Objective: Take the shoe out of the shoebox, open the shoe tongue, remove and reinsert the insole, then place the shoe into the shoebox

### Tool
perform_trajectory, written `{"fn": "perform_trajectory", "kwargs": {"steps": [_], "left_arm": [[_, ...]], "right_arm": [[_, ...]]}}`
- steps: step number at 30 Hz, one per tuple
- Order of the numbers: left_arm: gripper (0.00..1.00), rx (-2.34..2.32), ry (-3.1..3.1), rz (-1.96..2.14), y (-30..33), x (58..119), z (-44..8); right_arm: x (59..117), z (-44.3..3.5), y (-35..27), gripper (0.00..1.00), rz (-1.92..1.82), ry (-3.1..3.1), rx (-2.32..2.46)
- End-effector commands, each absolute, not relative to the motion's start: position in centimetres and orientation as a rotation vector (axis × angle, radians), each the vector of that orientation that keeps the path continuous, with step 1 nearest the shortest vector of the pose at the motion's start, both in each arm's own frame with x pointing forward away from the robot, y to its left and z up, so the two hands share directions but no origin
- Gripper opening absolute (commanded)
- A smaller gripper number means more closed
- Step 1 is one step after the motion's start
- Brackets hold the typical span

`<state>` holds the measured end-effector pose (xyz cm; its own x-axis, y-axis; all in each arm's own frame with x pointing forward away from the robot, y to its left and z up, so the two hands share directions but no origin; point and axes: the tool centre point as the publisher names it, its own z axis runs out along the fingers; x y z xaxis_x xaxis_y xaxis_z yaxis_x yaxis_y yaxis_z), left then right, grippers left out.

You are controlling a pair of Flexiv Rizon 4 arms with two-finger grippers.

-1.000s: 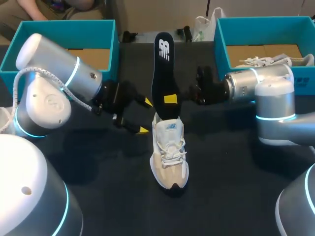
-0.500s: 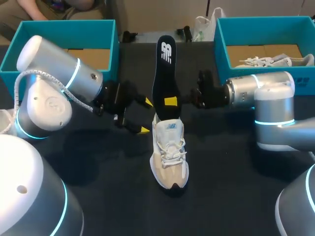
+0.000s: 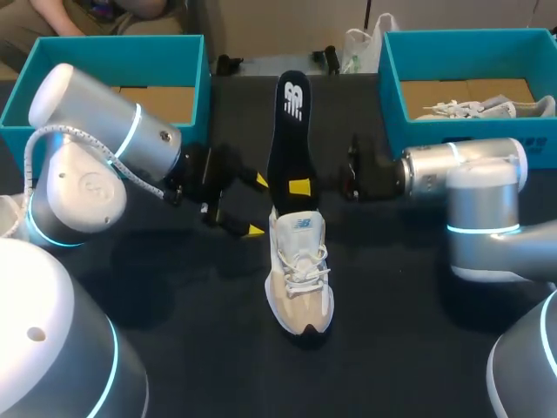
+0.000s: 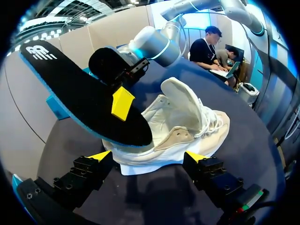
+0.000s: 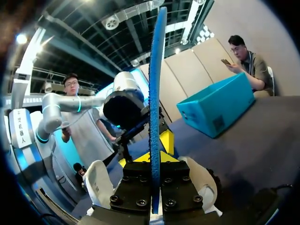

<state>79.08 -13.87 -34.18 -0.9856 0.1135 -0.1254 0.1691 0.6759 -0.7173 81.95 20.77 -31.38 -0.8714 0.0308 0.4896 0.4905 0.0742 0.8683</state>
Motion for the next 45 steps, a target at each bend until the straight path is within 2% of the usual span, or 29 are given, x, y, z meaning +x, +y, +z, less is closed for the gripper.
{"fn": "perform_trajectory", "kwargs": {"steps": [1,34,41,42,43,45], "left_arm": [[1.0,0.238,2.815,-1.207,-13.9,79.1,-34.1],[1.0,0.238,2.815,-1.207,-13.9,79.1,-34.1],[1.0,0.238,2.815,-1.207,-13.9,79.1,-34.1],[1.0,0.238,2.815,-1.207,-13.9,79.1,-34.1],[1.0,0.238,2.815,-1.207,-13.9,79.1,-34.1],[1.0,0.238,2.815,-1.207,-13.9,79.1,-34.1]], "right_arm": [[81.7,-31.4,21.4,0.0,-1.862,-2.02,-0.528],[78.6,-37.0,20.8,0.0,-1.725,-1.977,-0.581],[78.5,-36.4,20.4,0.0,-1.758,-1.996,-0.593],[78.6,-36.1,20.4,0.1,-1.767,-2.002,-0.588],[78.7,-35.9,20.5,0.35,-1.767,-2.007,-0.586],[78.8,-35.5,20.5,0.37,-1.775,-2.021,-0.578]]}}
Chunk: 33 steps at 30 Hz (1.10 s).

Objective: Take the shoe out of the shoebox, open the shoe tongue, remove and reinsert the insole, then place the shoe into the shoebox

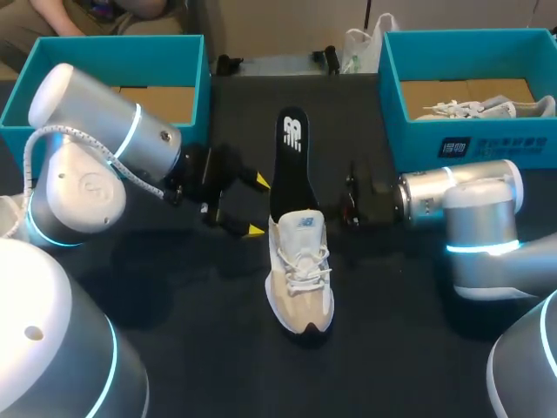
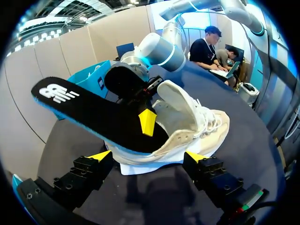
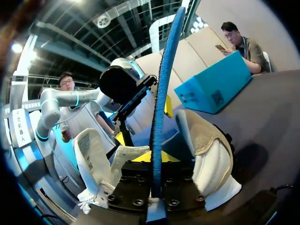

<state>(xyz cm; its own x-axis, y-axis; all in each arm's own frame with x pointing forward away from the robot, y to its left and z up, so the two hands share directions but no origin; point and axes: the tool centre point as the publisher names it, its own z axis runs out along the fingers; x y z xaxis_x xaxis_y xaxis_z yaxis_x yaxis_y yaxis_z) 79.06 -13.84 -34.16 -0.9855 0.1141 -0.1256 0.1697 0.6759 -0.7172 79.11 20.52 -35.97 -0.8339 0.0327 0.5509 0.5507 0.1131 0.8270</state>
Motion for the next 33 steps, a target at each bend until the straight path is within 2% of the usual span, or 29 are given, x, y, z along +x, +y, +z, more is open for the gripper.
{"fn": "perform_trajectory", "kwargs": {"steps": [1,24,25,26,27,33], "left_arm": [[1.0,0.238,2.815,-1.207,-13.9,79.1,-34.1],[1.0,0.238,2.815,-1.207,-13.9,79.1,-34.1],[1.0,0.238,2.815,-1.207,-13.9,79.1,-34.1],[1.0,0.238,2.815,-1.207,-13.9,79.1,-34.1],[1.0,0.238,2.815,-1.207,-13.9,79.1,-34.1],[1.0,0.238,2.815,-1.207,-13.9,79.1,-34.1]], "right_arm": [[78.9,-35.3,20.6,0.38,-1.78,-2.027,-0.571],[80.7,-31.9,21.4,0.32,-1.778,-2.122,-0.456],[80.8,-31.8,21.4,0.25,-1.772,-2.121,-0.452],[80.8,-31.8,21.3,0.07,-1.764,-2.125,-0.454],[80.8,-31.9,21.2,0.0,-1.756,-2.125,-0.457],[80.4,-32.7,20.9,0.0,-1.728,-2.112,-0.48]]}}
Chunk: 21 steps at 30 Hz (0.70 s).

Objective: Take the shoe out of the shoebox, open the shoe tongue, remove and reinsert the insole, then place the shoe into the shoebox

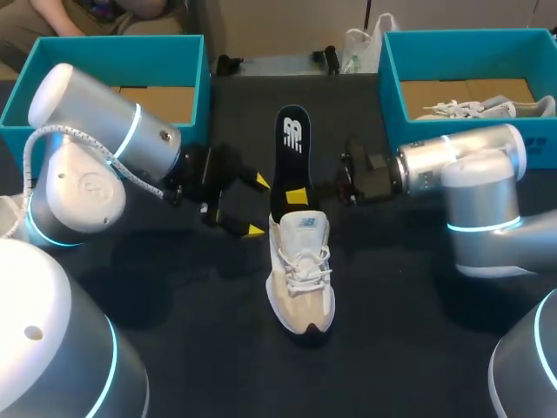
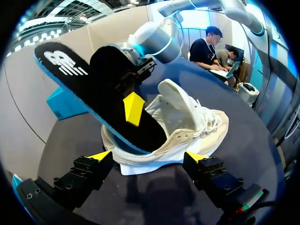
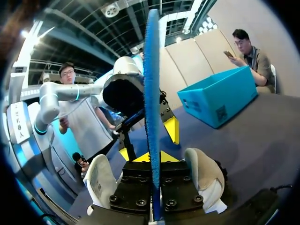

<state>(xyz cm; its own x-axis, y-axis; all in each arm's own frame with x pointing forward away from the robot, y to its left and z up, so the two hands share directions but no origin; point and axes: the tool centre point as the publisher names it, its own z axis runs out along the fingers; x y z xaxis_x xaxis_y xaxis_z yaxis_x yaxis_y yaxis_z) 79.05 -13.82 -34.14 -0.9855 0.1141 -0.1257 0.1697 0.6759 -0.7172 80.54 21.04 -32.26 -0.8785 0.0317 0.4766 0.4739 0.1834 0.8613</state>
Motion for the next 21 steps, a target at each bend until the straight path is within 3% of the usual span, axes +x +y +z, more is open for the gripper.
{"fn": "perform_trajectory", "kwargs": {"steps": [1,21], "left_arm": [[1.0,0.238,2.815,-1.207,-13.9,79.1,-34.1],[1.0,0.238,2.815,-1.207,-13.9,79.1,-34.1]], "right_arm": [[80.3,-32.9,20.8,0.0,-1.725,-2.11,-0.485],[77.3,-36.0,21.0,0.0,-1.612,-2.046,-0.609]]}}
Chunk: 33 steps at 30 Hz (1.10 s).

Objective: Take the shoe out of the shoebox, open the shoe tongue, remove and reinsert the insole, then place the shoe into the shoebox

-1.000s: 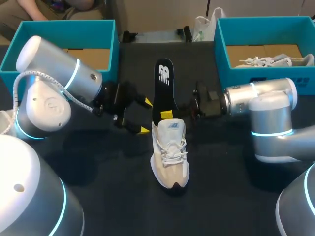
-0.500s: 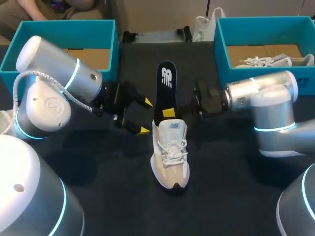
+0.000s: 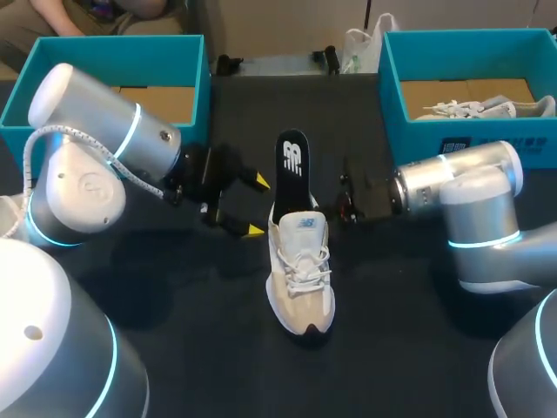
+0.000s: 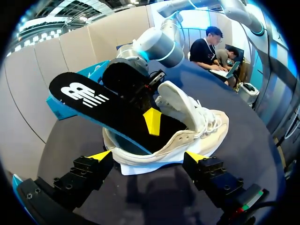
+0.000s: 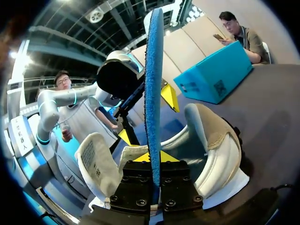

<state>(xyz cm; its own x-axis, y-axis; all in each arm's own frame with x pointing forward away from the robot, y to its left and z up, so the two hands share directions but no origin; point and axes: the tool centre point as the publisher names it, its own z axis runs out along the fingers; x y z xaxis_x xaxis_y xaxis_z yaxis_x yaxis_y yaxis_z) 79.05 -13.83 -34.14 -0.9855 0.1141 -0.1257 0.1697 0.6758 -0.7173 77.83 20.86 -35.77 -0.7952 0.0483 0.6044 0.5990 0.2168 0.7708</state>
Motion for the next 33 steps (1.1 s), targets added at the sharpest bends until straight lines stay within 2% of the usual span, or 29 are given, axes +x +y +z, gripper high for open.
{"fn": "perform_trajectory", "kwargs": {"steps": [1,3,6,10,19,21,22,33], "left_arm": [[1.0,0.238,2.815,-1.207,-13.9,79.1,-34.1],[1.0,0.238,2.815,-1.207,-13.9,79.1,-34.1],[1.0,0.238,2.815,-1.207,-13.9,79.1,-34.1],[1.0,0.238,2.815,-1.207,-13.9,79.1,-34.1],[1.0,0.238,2.815,-1.207,-13.9,79.1,-34.1],[1.0,0.238,2.815,-1.207,-13.9,79.1,-34.1],[1.0,0.238,2.815,-1.207,-13.9,79.1,-34.1],[1.0,0.238,2.815,-1.207,-13.9,79.1,-34.1]], "right_arm": [[77.4,-35.8,20.9,0.0,-1.617,-2.05,-0.611],[77.6,-35.4,20.9,0.0,-1.623,-2.065,-0.604],[78.1,-34.7,21.0,0.15,-1.627,-2.091,-0.587],[78.8,-34.0,21.1,0.2,-1.628,-2.116,-0.566],[79.9,-33.5,21.1,0.17,-1.605,-2.125,-0.533],[80.0,-33.8,21.1,0.03,-1.593,-2.089,-0.529],[80.0,-33.9,21.0,0.0,-1.589,-2.078,-0.533],[78.3,-35.8,21.1,0.0,-1.487,-2.028,-0.599]]}}
